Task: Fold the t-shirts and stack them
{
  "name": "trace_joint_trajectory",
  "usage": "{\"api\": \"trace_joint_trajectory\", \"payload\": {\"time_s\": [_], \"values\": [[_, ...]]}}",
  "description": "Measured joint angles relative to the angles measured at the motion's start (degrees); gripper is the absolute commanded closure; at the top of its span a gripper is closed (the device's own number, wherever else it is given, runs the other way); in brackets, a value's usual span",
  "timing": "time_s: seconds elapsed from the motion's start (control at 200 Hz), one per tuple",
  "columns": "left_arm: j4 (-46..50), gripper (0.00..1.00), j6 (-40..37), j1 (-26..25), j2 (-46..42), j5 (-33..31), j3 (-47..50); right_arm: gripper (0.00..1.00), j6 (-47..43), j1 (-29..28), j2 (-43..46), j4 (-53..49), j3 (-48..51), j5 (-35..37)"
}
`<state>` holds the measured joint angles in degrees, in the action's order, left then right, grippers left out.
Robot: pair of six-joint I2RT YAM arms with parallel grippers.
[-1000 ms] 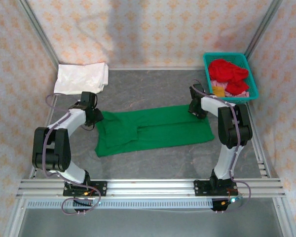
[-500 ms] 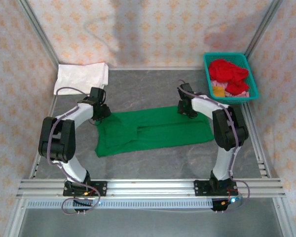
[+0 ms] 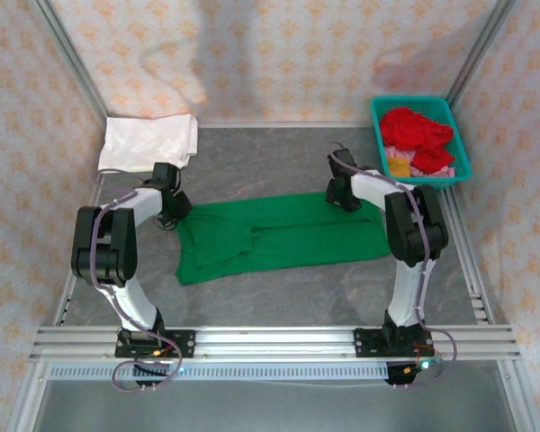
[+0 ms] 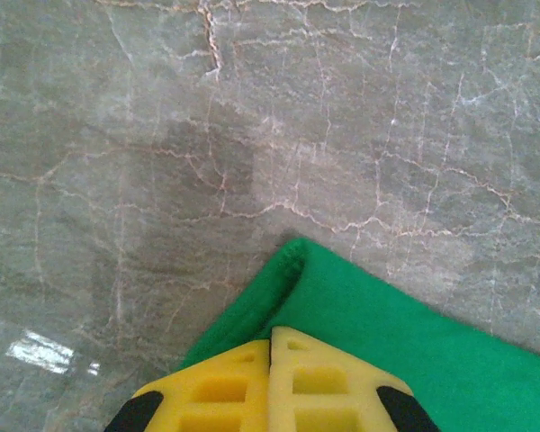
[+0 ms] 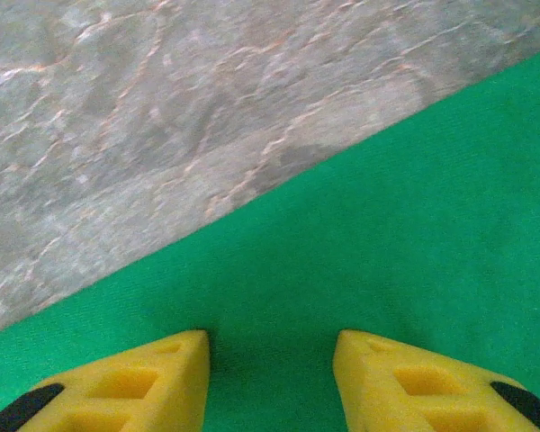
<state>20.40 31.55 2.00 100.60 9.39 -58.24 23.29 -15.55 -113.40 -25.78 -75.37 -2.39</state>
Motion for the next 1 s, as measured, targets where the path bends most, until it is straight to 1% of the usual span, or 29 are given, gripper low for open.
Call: {"api": "trace_joint_trajectory", "payload": {"time_s": [0.055, 0.095, 0.16, 0.27, 0.385, 0.475, 0.561, 0.626, 0.706, 0.806, 0.921, 1.001], "values": [[0.31, 0.79, -0.07, 0.07, -0.46, -0.74, 0.2, 0.58, 0.74, 0.44, 0.0, -0.02, 0.02, 0.76], [0.94, 0.73, -0.24, 0.2, -0.96, -1.2, 0.22, 0.58, 1.16, 0.68, -0.02, -0.04, 0.04, 1.18], [1.68, 0.66, -0.11, 0.26, -1.92, -1.53, 0.22, 0.58, 1.77, 0.94, 0.0, -0.11, 0.04, 1.38], [3.04, 0.61, -0.09, -0.42, -4.66, -2.73, 0.22, 0.58, 2.58, 0.96, 0.0, -0.04, 0.09, 1.33], [4.79, 0.6, -0.09, -3.17, -8.48, -4.15, -0.02, 0.56, 3.13, 0.87, 0.2, 0.24, 0.33, 1.29], [5.62, 0.61, 0.2, -6.71, -10.95, -4.74, -0.55, 0.55, 3.56, 0.61, 1.25, 0.0, 1.09, 0.66], [5.05, 0.62, 1.9, -9.46, -11.76, -4.02, -0.28, 0.55, 3.74, 0.24, 2.54, -1.03, 1.29, 0.37], [3.82, 0.64, 3.48, -10.29, -11.67, -3.32, 0.9, 0.54, 3.74, -0.2, 4.02, -1.68, 1.29, 0.07], [3.19, 0.65, 5.51, -10.32, -10.6, -2.45, 2.54, 0.54, 3.63, -0.83, 6.49, -2.25, 1.27, -0.24], [2.93, 0.66, 6.93, -10.21, -6.75, -1.64, 2.71, 0.54, 2.19, -1.75, 10.12, -1.99, 1.27, -1.18], [2.95, 0.66, 7.23, -10.27, -1.31, -1.03, 1.55, 0.53, -0.35, -3.06, 16.35, 1.9, 3.8, -2.34], [3.32, 0.67, 7.23, -10.25, 0.94, -1.01, -1.66, 0.53, -1.64, -3.85, 23.06, 6.49, 7.61, -2.95]]}}
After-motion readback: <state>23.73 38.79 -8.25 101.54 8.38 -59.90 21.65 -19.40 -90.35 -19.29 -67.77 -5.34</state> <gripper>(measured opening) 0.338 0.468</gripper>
